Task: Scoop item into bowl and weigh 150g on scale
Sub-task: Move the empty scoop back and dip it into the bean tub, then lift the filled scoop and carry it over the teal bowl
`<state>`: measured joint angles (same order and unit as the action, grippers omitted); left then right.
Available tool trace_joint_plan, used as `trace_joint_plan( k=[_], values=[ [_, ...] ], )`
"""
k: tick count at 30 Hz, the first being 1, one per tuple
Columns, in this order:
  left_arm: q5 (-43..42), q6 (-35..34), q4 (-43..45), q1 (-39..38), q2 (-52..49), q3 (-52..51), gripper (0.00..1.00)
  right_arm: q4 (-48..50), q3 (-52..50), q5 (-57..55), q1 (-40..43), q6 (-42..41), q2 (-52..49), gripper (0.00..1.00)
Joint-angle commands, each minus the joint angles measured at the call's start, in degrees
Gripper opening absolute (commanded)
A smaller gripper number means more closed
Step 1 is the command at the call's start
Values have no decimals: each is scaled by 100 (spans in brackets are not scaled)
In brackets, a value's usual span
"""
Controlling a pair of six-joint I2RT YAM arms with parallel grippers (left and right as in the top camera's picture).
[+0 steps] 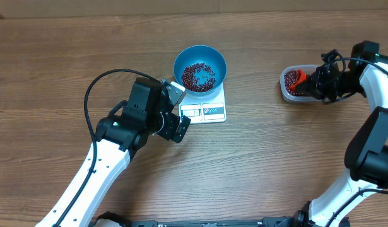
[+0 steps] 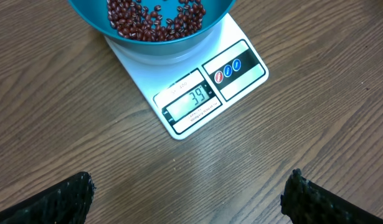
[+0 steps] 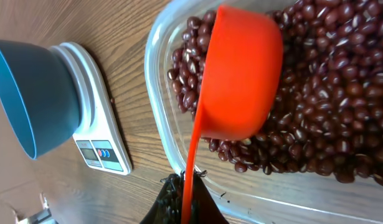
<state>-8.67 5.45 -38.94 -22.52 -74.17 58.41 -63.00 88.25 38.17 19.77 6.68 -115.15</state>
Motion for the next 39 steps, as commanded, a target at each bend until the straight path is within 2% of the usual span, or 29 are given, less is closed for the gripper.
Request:
trace_joint_plan(
  k=[1, 19, 20, 22, 26, 39],
  values=[
    [31, -35, 20, -37, -44, -20, 100, 98, -243, 271, 61, 133, -76, 4],
    [31, -35, 20, -37, -44, -20, 99, -160, -463, 1794, 1132, 592, -76, 4],
    [28, -35, 20, -37, -44, -20, 100, -190, -463, 1853, 1156, 654, -76, 4],
    [31, -35, 20, -37, -44, -17, 100, -671, -463, 2247, 1311, 1327, -76, 4],
    [31, -35, 20, -37, -44, -20, 100, -1010, -461, 2358, 1421, 1744, -76, 4],
    [28, -35, 20, -37, -44, -20, 100, -1318, -461, 2994, 1786, 2218, -74, 4]
  ],
)
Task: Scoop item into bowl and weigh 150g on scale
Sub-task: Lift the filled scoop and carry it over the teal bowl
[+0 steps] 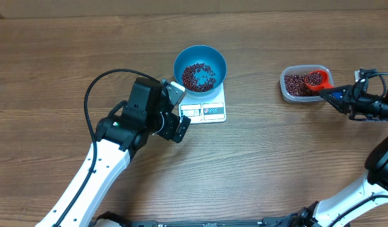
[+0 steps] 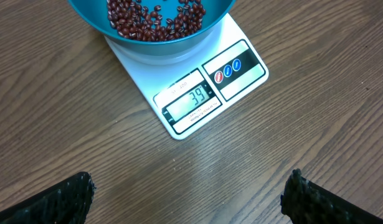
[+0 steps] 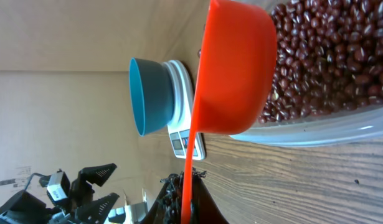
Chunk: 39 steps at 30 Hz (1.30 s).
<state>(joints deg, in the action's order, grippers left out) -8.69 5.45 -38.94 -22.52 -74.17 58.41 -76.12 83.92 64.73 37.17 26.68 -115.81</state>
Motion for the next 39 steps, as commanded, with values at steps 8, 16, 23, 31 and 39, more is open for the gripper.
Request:
trace_joint_plan(
  k=[8, 16, 23, 31, 39],
  values=[
    [31, -35, 20, -37, -44, -20, 100, -15, -28, 389, 46, 238, -9, 4],
    [31, -35, 20, -37, -44, -20, 99, -772, -28, 960, 39, 1126, -2, 4],
    [33, -35, 20, -37, -44, -20, 100, -1080, -28, 1021, 39, 1436, -2, 4],
    [31, -33, 20, -37, -44, -20, 100, -1117, -26, 1279, -299, 1587, -2, 4],
    [31, -35, 20, -37, -44, -20, 100, -946, -17, 1749, -931, 1578, -2, 4]
  ],
)
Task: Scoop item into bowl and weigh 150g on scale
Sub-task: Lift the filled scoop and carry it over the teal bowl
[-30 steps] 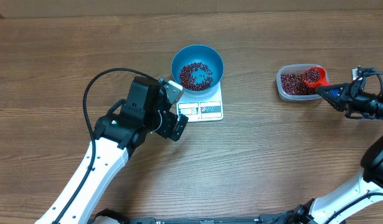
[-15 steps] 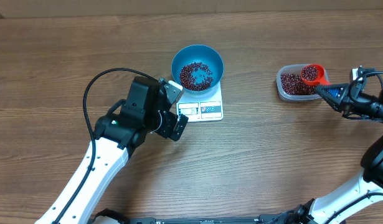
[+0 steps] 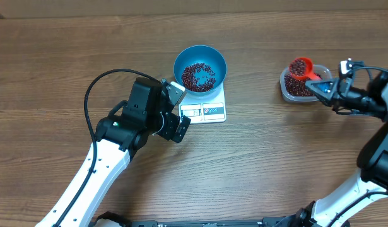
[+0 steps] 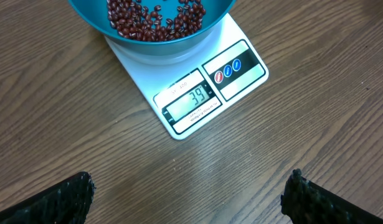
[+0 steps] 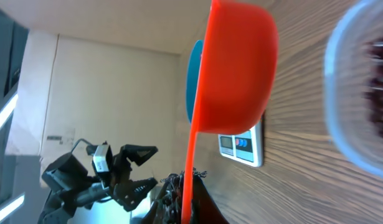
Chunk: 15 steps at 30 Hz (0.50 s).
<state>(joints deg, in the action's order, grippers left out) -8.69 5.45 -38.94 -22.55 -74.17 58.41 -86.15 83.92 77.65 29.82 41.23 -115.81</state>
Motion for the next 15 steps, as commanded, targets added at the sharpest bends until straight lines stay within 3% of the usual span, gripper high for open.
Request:
trace_joint_plan(
  k=[1, 15],
  values=[
    [31, -35, 20, -35, -44, -20, 100, 68, -17, 470, -251, 122, -2, 4],
    [33, -35, 20, -35, -44, -20, 100, 557, -17, 605, -1163, -245, -2, 4]
  ],
)
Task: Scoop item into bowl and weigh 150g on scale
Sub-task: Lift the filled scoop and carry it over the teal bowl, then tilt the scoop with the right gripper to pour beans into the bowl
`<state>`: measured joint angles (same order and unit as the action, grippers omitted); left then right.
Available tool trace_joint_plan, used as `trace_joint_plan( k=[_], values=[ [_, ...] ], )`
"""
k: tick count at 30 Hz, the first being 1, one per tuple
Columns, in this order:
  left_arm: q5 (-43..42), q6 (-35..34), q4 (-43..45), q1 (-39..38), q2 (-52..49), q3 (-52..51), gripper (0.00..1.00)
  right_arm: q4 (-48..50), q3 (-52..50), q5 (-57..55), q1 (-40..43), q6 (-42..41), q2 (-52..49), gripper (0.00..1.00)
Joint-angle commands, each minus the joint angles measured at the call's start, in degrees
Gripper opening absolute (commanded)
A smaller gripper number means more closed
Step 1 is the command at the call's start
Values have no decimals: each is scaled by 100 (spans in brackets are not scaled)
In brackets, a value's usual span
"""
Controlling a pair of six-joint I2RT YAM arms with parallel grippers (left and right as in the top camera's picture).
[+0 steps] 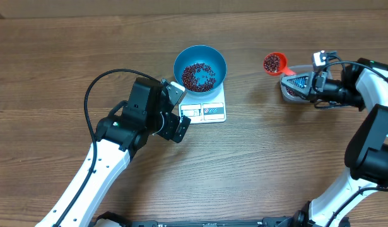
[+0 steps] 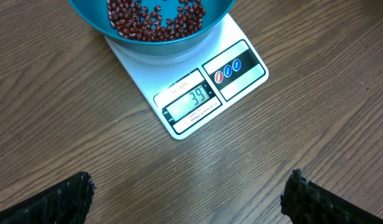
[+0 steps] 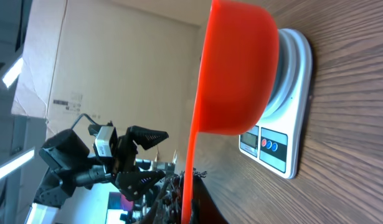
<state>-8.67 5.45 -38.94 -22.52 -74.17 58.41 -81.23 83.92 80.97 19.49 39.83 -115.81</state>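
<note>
A blue bowl [image 1: 200, 68] holding red beans sits on the white scale [image 1: 209, 111]. In the left wrist view the scale's display [image 2: 194, 99] reads 39. My right gripper [image 1: 307, 82] is shut on the handle of an orange scoop [image 1: 273, 63] full of beans, held in the air between the bowl and the clear bean container [image 1: 293, 90], which my gripper partly hides. The right wrist view shows the scoop's underside [image 3: 238, 68] with the scale [image 3: 284, 118] behind it. My left gripper [image 2: 188, 194] stands open over bare table just in front of the scale.
The wooden table [image 1: 276, 164] stretches around the scale. The left arm's black cable [image 1: 93, 88] loops over the table to the left of the bowl. Beyond the table edge, the right wrist view shows a wall and the other arm.
My right gripper has carried the full scoop to the left, from above the bean container to the air between the container and the bowl. The left arm and the scale reading are unchanged.
First the scoop lay tipped in the beans inside the container. Then it sat at the container's right side with beans in it. Then it was lifted full over the container, and now it is left of it. The scale read 39 throughout.
</note>
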Motion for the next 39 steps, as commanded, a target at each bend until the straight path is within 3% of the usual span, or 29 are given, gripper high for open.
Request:
trace_joint_plan(
  k=[1, 10, 25, 32, 39],
  values=[
    [28, -35, 20, -37, -44, -20, 100, 83, -17, 275, -179, -107, -2, 4],
    [28, -35, 20, -37, -44, -20, 99, 411, 136, 273, -509, -557, -2, 4],
    [28, -35, 20, -37, -44, -17, 99, 2802, 442, -275, -1379, -3373, -2, 4],
    [31, -35, 20, -37, -44, -20, 100, 2970, 1036, -1576, -2006, -4183, -2, 4],
    [31, -33, 20, -37, -44, -20, 100, 2763, 1711, -4312, -3003, -4754, -2, 4]
  ],
)
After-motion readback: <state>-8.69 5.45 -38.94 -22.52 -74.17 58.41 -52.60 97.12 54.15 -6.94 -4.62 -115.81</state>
